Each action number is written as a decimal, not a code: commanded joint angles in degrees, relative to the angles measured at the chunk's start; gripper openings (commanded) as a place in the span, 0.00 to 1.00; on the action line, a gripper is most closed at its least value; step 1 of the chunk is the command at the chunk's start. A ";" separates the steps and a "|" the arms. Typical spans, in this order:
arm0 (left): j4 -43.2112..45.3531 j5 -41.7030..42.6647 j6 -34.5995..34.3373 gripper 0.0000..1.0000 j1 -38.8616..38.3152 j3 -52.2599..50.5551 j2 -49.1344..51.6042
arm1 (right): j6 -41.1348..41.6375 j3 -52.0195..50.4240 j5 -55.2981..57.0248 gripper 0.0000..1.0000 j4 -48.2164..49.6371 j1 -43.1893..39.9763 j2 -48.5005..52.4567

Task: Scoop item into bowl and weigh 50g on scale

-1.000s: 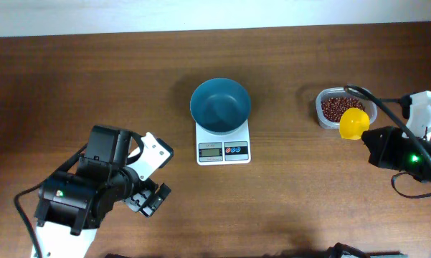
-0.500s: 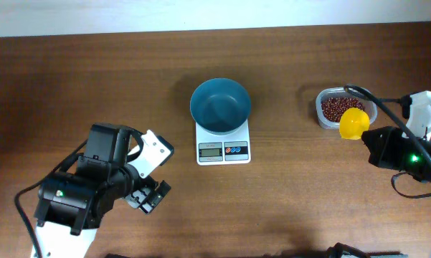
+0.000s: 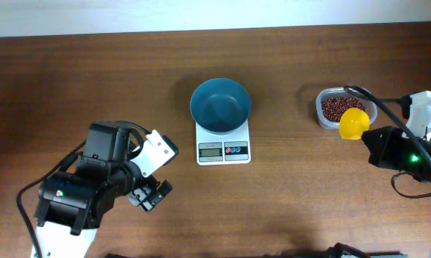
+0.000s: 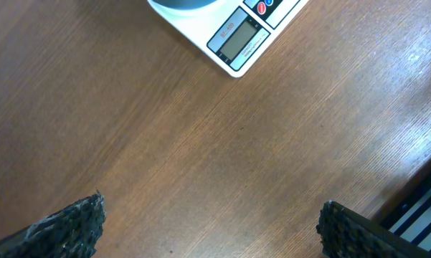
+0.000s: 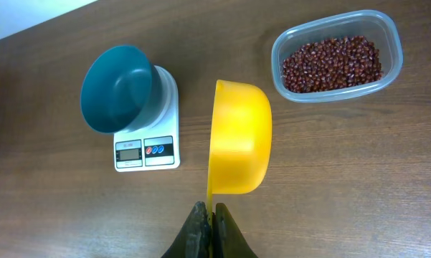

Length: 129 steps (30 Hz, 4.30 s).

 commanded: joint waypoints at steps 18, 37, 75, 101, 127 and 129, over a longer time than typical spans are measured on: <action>-2.45 19.02 15.78 0.99 10.99 0.74 2.45 | 0.37 0.42 0.28 0.04 -0.26 -0.11 -0.07; -1.88 19.02 12.90 0.99 10.99 0.74 2.45 | 0.37 0.42 0.28 0.04 -0.90 -0.11 -0.07; -1.92 18.99 9.51 0.99 10.99 0.74 2.45 | 0.17 0.28 3.65 0.04 1.49 -0.11 0.57; -1.92 18.99 9.51 0.99 10.99 0.74 2.45 | 9.66 -0.11 1.29 0.04 18.14 -0.07 16.61; -1.95 18.99 9.51 0.99 10.99 0.74 2.45 | 18.82 0.31 -1.90 0.04 51.36 1.11 20.00; -1.95 18.99 9.51 0.99 10.99 0.74 2.45 | 18.29 0.31 -1.70 0.04 48.30 2.16 20.41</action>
